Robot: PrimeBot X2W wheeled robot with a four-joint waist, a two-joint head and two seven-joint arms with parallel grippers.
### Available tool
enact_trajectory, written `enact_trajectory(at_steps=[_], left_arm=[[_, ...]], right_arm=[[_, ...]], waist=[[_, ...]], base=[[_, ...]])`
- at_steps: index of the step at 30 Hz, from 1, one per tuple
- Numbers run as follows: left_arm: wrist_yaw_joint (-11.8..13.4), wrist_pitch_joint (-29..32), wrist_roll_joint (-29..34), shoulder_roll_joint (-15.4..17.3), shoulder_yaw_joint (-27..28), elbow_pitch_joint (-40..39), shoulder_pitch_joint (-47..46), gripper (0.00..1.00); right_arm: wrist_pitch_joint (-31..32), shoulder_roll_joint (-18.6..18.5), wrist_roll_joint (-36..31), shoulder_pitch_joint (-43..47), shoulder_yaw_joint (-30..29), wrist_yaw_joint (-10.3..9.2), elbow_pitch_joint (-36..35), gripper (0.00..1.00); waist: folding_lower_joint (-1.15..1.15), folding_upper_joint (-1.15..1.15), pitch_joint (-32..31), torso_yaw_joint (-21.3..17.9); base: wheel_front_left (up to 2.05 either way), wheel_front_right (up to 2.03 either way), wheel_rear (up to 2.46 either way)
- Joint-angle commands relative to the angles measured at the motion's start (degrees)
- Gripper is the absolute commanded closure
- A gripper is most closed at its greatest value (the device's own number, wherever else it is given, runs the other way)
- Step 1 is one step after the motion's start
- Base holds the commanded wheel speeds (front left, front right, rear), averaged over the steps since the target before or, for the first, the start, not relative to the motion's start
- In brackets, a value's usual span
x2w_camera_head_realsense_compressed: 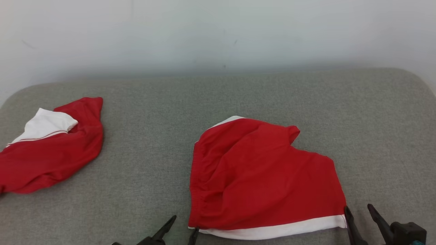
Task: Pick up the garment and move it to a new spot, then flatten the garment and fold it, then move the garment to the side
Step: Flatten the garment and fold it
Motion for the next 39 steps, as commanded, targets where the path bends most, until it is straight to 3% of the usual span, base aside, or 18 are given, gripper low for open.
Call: enact_trajectory(at_steps=[1,5,13,14,15,16,21,28,36,39], left_arm=[[0.1,-0.2,-1.2,0.3,-1.1,1.3,-1.7,0.0],[0.1,-0.2,-3.1,1.4,-5.8,5.3,-5.4,0.0],[0.1,-0.2,-6.0,1.8,-9.4,8.2,-9.2,0.0],[0.1,-0.2,-6.4,1.8,-10.0,8.4,-9.5,0.53],[0.1,-0.2,-6.8,1.8,-10.3,8.5,-9.9,0.84],[0.1,-0.2,-7.1,1.9,-10.6,8.5,-10.2,1.0],[0.1,-0.2,-8.3,2.1,-10.7,6.8,-10.5,1.0],[0.1,-0.2,-7.6,4.9,-7.6,-1.6,-11.2,1.0],[0.1,0.9,-10.8,10.0,-8.3,-7.1,-25.7,1.0],[0.1,4.7,-16.9,11.8,-8.8,-7.9,-39.0,1.0]], right_arm=[[-0.1,-0.5,0.5,-0.8,0.5,-0.13,1.6,0.0],[-0.4,-0.7,1.7,-3.4,2.2,-0.13,7.3,0.0],[-0.7,0.9,5.6,-8.0,7.2,-0.13,16.4,0.0],[-0.8,1.1,6.2,-8.4,8.0,-0.13,17.1,0.53],[-0.7,1.3,6.8,-8.7,8.6,-0.13,17.7,0.67],[-0.7,1.5,7.5,-9.0,9.2,-0.13,18.0,1.0],[-1.1,1.4,9.9,-10.3,11.5,-0.13,16.2,1.0],[-1.2,-2.0,13.5,-11.8,12.5,-0.13,2.7,1.0],[-0.2,-5.6,19.4,-24.2,14.0,-0.13,-1.7,1.0],[4.5,-5.8,25.5,-35.9,13.5,-0.13,-0.5,1.0]], waist=[[0.0,0.0,1.2,-0.9],[0.0,0.0,2.4,-1.7],[0.0,0.0,4.2,-2.1],[0.0,0.0,4.3,-2.1],[0.0,0.0,4.4,-2.0],[0.0,0.0,4.5,-2.0],[0.0,0.0,4.3,-2.0],[0.0,0.0,5.2,-3.0],[0.0,0.0,9.0,-3.4],[0.0,0.0,13.8,-3.4]], base=[[0.0,0.0,0.0],[0.0,0.0,0.0],[0.0,0.0,0.0],[0.0,0.0,0.0],[0.0,0.0,0.0],[0.0,0.0,0.0],[0.0,0.0,0.0],[0.0,0.0,0.0],[0.0,0.0,0.0],[0.0,0.0,0.0]])
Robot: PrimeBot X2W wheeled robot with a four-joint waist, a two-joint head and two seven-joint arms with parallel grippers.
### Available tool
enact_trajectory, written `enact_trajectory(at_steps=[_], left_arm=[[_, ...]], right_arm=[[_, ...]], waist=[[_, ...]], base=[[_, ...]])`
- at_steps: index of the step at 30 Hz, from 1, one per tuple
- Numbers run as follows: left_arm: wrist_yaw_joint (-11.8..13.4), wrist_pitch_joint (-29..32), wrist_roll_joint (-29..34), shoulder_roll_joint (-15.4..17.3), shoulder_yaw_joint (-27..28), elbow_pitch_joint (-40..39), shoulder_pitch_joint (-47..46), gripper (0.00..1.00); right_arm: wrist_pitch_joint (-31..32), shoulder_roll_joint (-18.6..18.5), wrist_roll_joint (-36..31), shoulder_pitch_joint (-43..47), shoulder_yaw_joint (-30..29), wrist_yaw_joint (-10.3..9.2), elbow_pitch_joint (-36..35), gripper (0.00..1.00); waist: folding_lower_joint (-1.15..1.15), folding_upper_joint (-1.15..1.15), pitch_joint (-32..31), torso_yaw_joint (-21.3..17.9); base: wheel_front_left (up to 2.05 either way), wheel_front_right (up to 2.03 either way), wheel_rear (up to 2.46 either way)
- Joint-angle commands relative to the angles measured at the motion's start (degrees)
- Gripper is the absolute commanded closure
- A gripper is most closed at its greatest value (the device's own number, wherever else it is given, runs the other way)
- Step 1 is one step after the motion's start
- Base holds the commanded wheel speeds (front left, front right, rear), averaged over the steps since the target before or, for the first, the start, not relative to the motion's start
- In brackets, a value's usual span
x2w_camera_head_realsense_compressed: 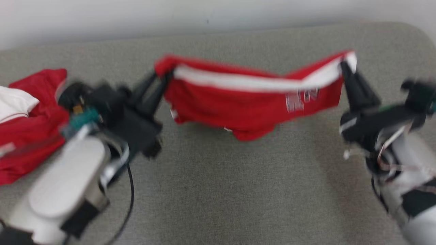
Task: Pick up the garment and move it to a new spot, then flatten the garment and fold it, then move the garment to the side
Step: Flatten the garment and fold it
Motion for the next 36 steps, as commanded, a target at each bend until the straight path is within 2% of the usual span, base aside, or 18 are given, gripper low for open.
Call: enact_trajectory(at_steps=[1,5,11,16,21,25,30,32,36], left_arm=[[0.1,1.8,-2.6,0.8,0.0,0.1,-6.4,1.0],[0.1,5.8,-7.3,1.4,-1.0,3.1,-21.6,1.0],[0.1,9.5,-11.3,0.2,-1.5,10.3,-42.6,1.0],[0.1,9.6,-12.3,-0.9,-2.1,17.2,-56.7,1.0],[0.1,7.3,-14.3,-3.4,-1.4,24.1,-65.7,1.0],[0.1,6.8,-14.6,-3.9,-3.8,27.9,-70.4,1.0],[0.1,5.3,-16.4,-4.3,-6.0,31.7,-72.1,1.0],[0.1,3.3,-18.4,-4.8,-5.4,32.8,-71.3,1.0],[0.1,-0.3,-19.2,-4.5,-8.4,32.8,-65.7,1.0]], right_arm=[[2.3,-0.2,2.1,-6.0,-0.4,-0.13,0.5,1.0],[8.2,0.4,5.8,-20.3,-1.9,-0.13,4.0,1.0],[15.3,3.2,9.3,-42.7,-7.3,-0.13,13.6,1.0],[15.5,4.6,5.7,-59.1,-8.8,-0.13,21.4,1.0],[13.7,5.9,2.5,-69.3,-9.1,-0.13,27.7,1.0],[12.9,6.6,1.2,-73.9,-8.9,-0.13,31.4,1.0],[11.6,7.4,1.3,-74.7,-8.1,-0.13,34.1,1.0],[11.5,7.4,2.4,-73.4,-7.9,-0.13,34.3,1.0],[10.1,6.9,5.0,-67.9,-6.8,-0.13,32.4,1.0]], waist=[[-0.01,-0.01,5.9,-0.2],[-0.01,-0.01,12.4,-0.3],[-0.01,-0.01,20.3,-1.3],[-0.01,-0.01,24.4,-2.2],[-0.01,-0.01,26.5,-2.3],[-0.01,-0.01,27.8,-2.3],[-0.01,-0.01,29.2,-2.6],[-0.01,-0.01,29.9,-2.7],[-0.01,-0.01,29.9,-2.7]], base=[[0.0,0.0,0.0],[0.0,0.0,0.0],[0.0,0.0,0.0],[0.0,0.0,0.0],[0.0,0.0,0.0],[0.0,0.0,0.0],[0.0,0.0,0.0],[0.0,0.0,0.0],[0.0,0.0,0.0]])
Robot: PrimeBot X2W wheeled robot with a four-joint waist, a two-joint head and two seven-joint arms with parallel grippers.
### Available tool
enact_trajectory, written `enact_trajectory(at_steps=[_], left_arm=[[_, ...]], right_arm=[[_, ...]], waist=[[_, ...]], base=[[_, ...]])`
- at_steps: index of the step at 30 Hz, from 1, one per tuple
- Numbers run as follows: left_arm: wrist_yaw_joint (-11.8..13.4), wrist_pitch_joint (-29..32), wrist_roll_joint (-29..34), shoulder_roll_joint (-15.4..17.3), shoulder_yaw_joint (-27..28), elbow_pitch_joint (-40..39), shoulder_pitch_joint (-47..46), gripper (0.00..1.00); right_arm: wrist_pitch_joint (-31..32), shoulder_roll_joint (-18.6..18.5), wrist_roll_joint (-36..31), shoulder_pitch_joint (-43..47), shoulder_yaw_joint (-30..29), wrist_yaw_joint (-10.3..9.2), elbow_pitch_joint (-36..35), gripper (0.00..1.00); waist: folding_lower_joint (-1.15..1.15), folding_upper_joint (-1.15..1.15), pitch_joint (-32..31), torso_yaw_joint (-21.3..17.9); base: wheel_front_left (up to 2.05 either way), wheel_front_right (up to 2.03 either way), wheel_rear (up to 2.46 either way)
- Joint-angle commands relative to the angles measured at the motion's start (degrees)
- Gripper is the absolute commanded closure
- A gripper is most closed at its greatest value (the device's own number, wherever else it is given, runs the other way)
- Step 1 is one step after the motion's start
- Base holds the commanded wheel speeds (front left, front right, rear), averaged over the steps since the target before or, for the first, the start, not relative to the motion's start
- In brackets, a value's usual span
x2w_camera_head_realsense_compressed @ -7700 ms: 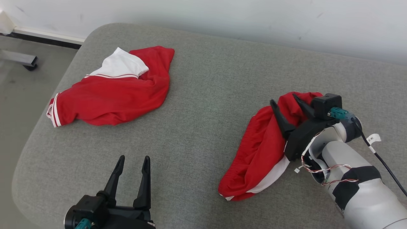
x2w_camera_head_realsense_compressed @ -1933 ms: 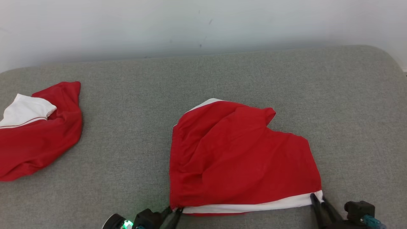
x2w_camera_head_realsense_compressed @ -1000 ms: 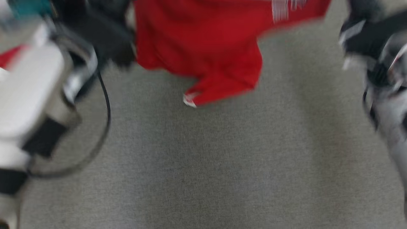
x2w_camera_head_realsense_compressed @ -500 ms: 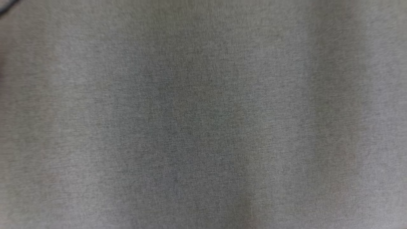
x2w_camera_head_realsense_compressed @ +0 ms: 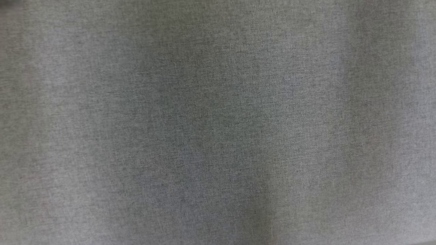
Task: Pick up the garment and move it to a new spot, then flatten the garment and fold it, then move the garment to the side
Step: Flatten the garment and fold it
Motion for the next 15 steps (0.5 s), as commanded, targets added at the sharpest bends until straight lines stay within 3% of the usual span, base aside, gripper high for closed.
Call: enact_trajectory(at_steps=[1,5,9,15], left_arm=[[0.1,-2.2,-1.7,0.2,-0.2,0.0,5.3,1.0],[0.3,-4.3,-0.9,0.9,-1.1,-0.4,11.6,1.0],[2.1,-5.1,-0.2,2.8,-0.5,-4.7,24.4,1.0],[6.8,-5.2,0.8,5.5,4.7,-21.0,45.1,1.0]], right_arm=[[-1.1,-0.5,1.7,5.0,1.1,-0.13,-1.6,1.0],[-2.8,-1.9,4.6,12.8,2.9,-0.13,-5.7,1.0],[-4.9,-3.9,8.5,26.5,5.7,-0.13,-12.5,1.0],[-6.8,-7.3,12.7,45.7,8.7,-0.13,-22.6,1.0]], waist=[[0.0,-0.01,-0.7,-0.1],[0.0,-0.01,-2.9,0.0],[0.0,-0.01,-6.5,-0.6],[0.0,-0.01,-11.8,-1.1]], base=[[0.0,0.0,0.0],[0.0,0.0,0.0],[0.0,0.0,0.0],[0.0,0.0,0.0]])
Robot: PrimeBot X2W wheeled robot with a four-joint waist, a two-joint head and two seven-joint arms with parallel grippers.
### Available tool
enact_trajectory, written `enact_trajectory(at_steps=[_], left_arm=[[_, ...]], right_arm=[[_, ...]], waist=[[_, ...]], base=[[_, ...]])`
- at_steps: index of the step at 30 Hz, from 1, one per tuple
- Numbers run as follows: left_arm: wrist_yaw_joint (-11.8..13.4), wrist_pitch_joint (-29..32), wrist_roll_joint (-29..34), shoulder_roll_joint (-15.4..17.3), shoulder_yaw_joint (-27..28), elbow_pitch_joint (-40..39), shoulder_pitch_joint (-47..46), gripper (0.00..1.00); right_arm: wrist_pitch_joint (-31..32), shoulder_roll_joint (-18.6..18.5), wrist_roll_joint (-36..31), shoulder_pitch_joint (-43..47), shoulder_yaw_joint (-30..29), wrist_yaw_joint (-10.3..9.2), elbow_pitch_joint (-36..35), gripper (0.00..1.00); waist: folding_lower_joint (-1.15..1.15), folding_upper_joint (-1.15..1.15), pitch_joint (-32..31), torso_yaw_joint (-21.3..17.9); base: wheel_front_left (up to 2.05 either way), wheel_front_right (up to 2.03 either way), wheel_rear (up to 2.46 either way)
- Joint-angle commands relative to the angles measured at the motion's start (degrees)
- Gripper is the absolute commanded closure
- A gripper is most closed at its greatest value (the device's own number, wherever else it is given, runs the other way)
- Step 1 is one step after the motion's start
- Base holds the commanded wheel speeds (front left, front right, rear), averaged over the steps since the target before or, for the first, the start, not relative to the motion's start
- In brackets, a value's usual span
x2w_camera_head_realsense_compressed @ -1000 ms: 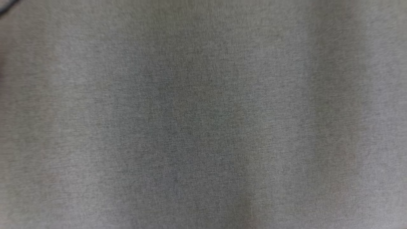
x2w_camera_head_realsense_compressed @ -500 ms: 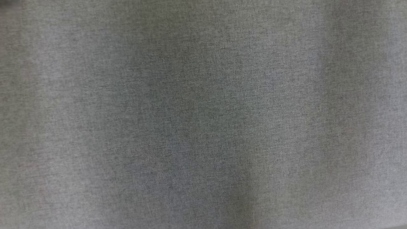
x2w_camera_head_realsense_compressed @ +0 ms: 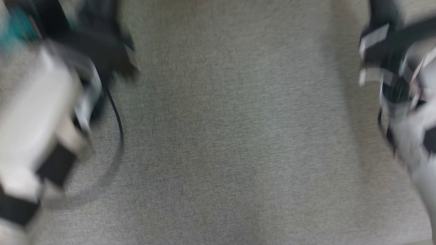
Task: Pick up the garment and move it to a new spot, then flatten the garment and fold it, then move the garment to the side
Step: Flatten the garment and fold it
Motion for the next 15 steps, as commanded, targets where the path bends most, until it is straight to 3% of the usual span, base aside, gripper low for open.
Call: enact_trajectory(at_steps=[1,5,10,15], left_arm=[[1.0,-0.2,0.6,0.5,0.7,-3.3,5.2,1.0],[4.4,-0.2,1.3,1.9,3.6,-13.3,18.9,1.0],[7.0,-0.2,2.1,1.7,6.0,-20.1,34.6,1.0],[7.3,-0.2,3.7,-0.8,8.0,-22.9,51.1,1.0]], right_arm=[[-0.5,-1.2,0.5,4.2,0.4,-0.13,-1.5,1.0],[-0.9,-3.1,1.9,15.4,1.5,-0.13,-6.5,1.0],[-0.7,-3.8,2.8,27.3,1.9,-0.13,-10.7,1.0],[-0.4,-4.7,3.6,42.5,-0.9,-0.14,-14.8,1.0]], waist=[[0.02,0.01,-4.4,-0.7],[0.02,0.01,-7.3,-0.8],[0.02,0.01,-11.2,-1.0],[0.02,0.01,-16.2,0.2]], base=[[0.0,0.0,0.0],[0.0,0.0,0.0],[0.0,0.0,0.0],[0.0,0.0,0.0]])
